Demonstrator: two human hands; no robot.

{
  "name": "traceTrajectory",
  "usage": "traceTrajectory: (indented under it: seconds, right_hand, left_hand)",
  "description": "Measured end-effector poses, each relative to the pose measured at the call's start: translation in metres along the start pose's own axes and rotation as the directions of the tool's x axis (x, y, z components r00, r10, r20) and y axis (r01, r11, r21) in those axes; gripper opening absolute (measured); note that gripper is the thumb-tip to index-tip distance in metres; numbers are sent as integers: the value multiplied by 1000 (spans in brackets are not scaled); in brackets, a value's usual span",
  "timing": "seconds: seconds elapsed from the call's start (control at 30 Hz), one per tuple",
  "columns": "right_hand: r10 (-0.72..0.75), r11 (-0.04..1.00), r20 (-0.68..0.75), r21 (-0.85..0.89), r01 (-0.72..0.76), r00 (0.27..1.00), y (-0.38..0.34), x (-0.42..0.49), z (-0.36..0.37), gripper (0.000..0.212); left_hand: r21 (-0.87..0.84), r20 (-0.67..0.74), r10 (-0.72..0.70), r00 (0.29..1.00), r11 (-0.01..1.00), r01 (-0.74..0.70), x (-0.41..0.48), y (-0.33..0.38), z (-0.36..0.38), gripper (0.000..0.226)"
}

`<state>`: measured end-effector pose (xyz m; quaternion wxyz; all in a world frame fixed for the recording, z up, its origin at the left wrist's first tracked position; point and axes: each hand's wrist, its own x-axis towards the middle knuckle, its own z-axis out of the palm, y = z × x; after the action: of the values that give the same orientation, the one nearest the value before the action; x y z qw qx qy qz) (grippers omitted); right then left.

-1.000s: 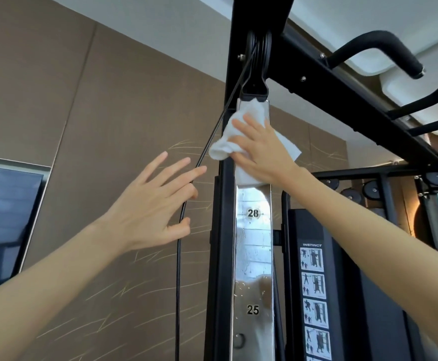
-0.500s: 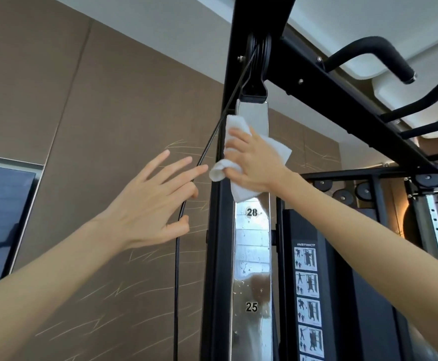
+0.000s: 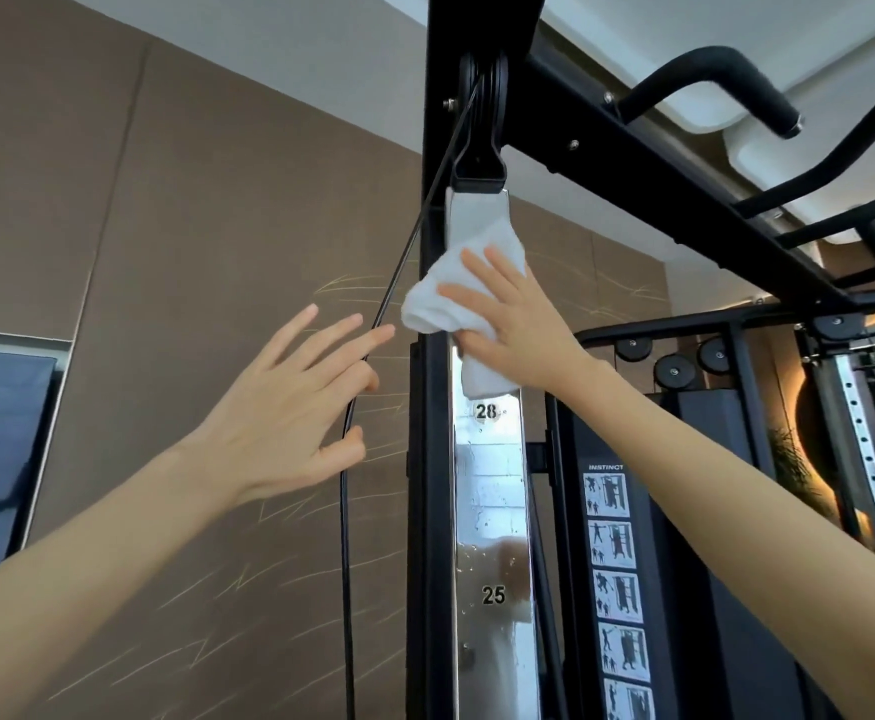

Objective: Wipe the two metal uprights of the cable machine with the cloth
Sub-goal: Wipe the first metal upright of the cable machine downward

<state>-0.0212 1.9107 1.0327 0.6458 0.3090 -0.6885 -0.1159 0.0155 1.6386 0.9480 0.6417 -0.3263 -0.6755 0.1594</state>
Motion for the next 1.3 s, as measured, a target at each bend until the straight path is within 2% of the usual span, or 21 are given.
traceTrajectory:
  seconds: [0.1,0.27,0.37,0.47,0.53,0.73,0.87,0.93,1.17,1.3]
  right_hand:
    - [138,984,25,109,-140,990,12,23,-10,47]
    - [341,906,-73,290,-307,937,16,46,-5,45]
    - [293,907,-125,349,-235,948,4,15,7,47]
    - [216,934,-95,309,-178,972,5,-3,10,56]
    - [211,919,-80,355,-170,974,19,12,4,49]
    - [359,745,-142,639,-191,922,36,56,-3,44]
    - [292,659,-118,744,-111,949,8,-1,15,45]
    - [255,653,-127,754,-74,958,13,-5,18,44]
    - [305,644,-93,753,-133,948,32,45,-1,44]
    - [192,747,-144,663,-49,971,12,3,13,46]
  left_hand:
    - [5,-4,-13,1000,1000,13,-1,2,0,34]
    - [36,39,-46,998,998,45,-1,5,-4,34]
    - [58,69,-67,995,996,63,-1,9,-5,35]
    - [86,91,-79,993,994,72,0,12,-5,34]
    - [118,107,-78,991,991,65,1,15,-6,33]
    - [211,134,-127,983,973,97,4,26,-19,32]
    - [268,156,-172,973,955,126,9,38,-26,34]
    - [303,171,-177,969,946,119,11,45,-28,35]
    - [380,201,-214,956,916,126,13,51,-39,37]
    - [405,198,-243,950,903,146,14,55,-42,37]
